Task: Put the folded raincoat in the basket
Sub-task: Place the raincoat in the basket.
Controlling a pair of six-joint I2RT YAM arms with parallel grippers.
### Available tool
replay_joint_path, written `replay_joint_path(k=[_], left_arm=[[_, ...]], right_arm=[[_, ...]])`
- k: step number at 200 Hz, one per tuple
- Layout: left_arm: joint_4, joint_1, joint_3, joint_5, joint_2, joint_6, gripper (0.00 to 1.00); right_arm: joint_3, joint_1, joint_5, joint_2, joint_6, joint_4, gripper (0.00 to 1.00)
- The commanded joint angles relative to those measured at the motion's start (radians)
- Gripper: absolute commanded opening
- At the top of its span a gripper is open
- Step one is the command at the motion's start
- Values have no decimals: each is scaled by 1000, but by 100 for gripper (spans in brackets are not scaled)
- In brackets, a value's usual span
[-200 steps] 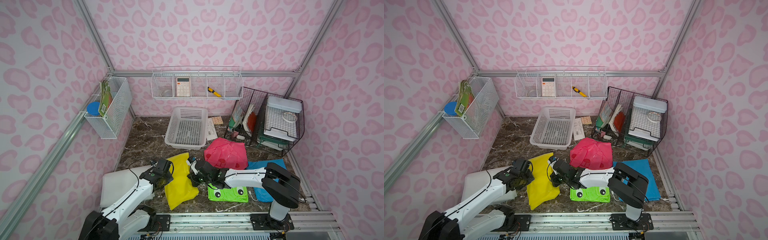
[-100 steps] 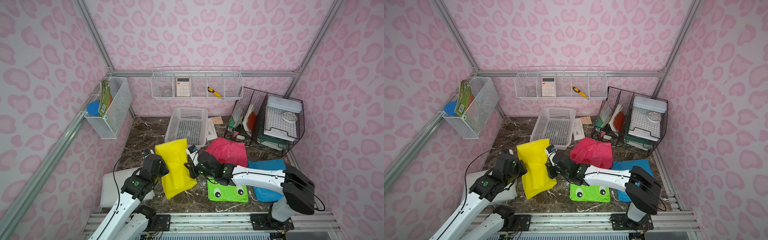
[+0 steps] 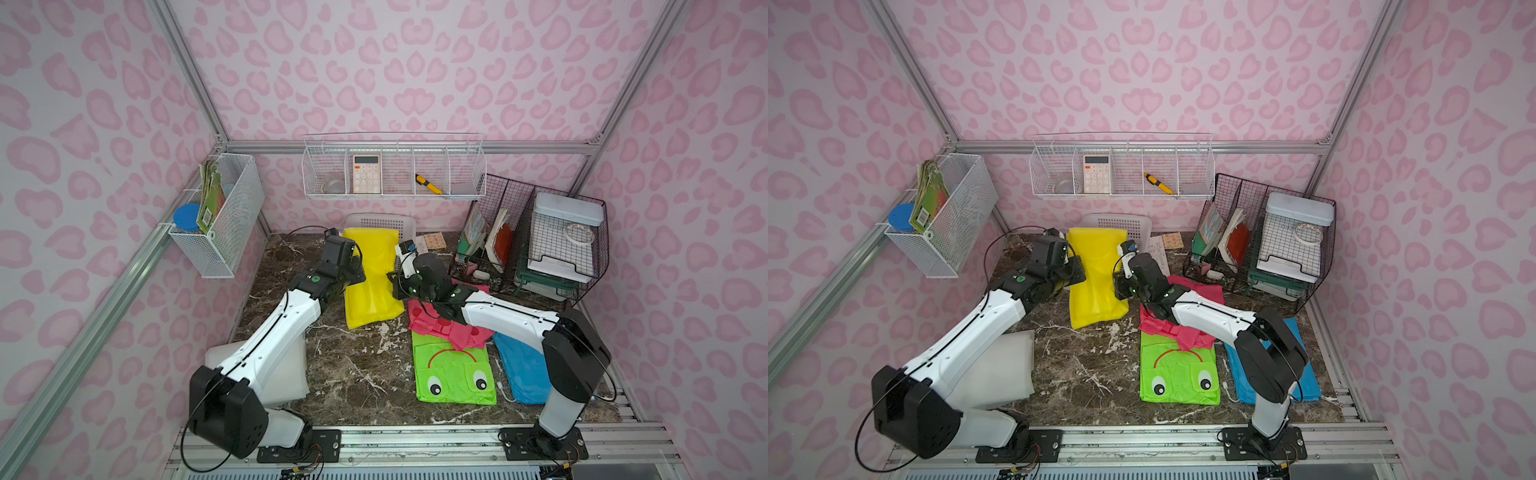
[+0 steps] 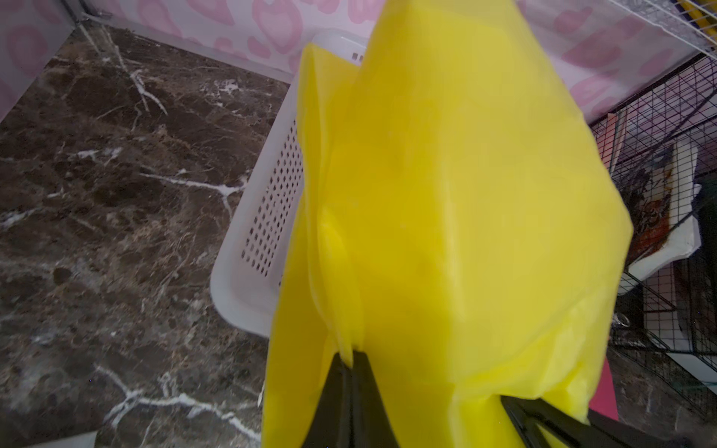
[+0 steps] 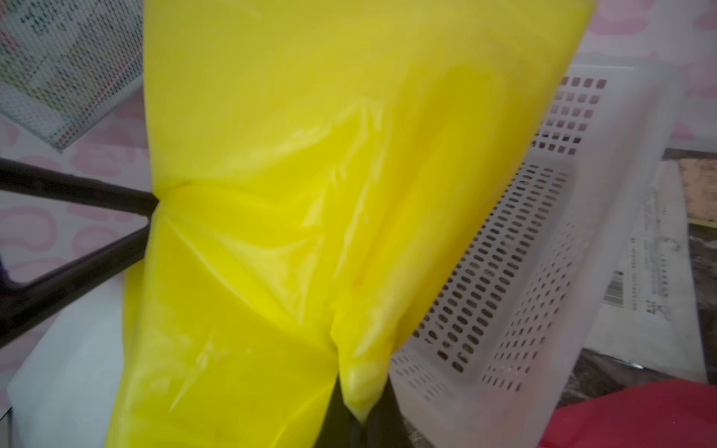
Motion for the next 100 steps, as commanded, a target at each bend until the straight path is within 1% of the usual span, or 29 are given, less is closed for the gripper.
replay_joint_path(k=[1,29,59,76,100], left_arm=[[42,21,116,43,122,48,0],[30,57,278,52,279,74,0],[15,85,420,111,421,101,0],[2,86,465,109,478,109,0],[3,90,493,109,539,111,0]], right_arm=[[115,-34,-65,71,-15,5,0],[236,-87,-97,182,-9,-24,0],[368,-119,-122,297,-10,-72,0],[425,-135,-126,348,-5,-89,0],[487,-146,-130,412,-4,-117,0]])
